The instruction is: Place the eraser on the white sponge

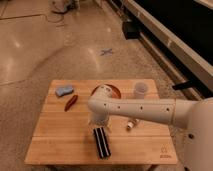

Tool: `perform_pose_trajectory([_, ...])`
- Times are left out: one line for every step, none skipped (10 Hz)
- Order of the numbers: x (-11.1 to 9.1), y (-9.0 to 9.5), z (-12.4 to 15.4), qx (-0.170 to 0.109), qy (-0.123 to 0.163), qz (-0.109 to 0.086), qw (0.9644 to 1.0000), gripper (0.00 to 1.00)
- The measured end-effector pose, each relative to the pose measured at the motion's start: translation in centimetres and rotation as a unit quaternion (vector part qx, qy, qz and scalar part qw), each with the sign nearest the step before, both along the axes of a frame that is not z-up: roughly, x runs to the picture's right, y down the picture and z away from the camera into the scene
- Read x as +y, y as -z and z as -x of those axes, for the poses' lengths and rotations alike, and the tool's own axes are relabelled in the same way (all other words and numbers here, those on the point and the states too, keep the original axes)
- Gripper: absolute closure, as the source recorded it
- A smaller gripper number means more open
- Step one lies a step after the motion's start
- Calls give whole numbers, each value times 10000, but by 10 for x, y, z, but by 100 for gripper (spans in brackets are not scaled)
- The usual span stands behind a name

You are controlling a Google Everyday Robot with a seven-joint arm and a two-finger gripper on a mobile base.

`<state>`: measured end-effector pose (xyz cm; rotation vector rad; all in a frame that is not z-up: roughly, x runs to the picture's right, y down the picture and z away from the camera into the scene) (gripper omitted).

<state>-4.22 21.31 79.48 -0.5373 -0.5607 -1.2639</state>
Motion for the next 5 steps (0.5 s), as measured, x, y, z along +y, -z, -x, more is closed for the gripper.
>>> perform_pose_trajectory([5,-4,-1,-28,34,19,10000,23])
perform_pose_trajectory([10,-7,-3,-43,70,30,10000,23])
perform_pose_trajectory([15,-12,-5,-48,143,31,9999,23])
perform_pose_trajectory([17,-15,-6,-52,200,18,9998,23])
perform_pose_trajectory([20,-16,-6,-56,245,28,9997,23])
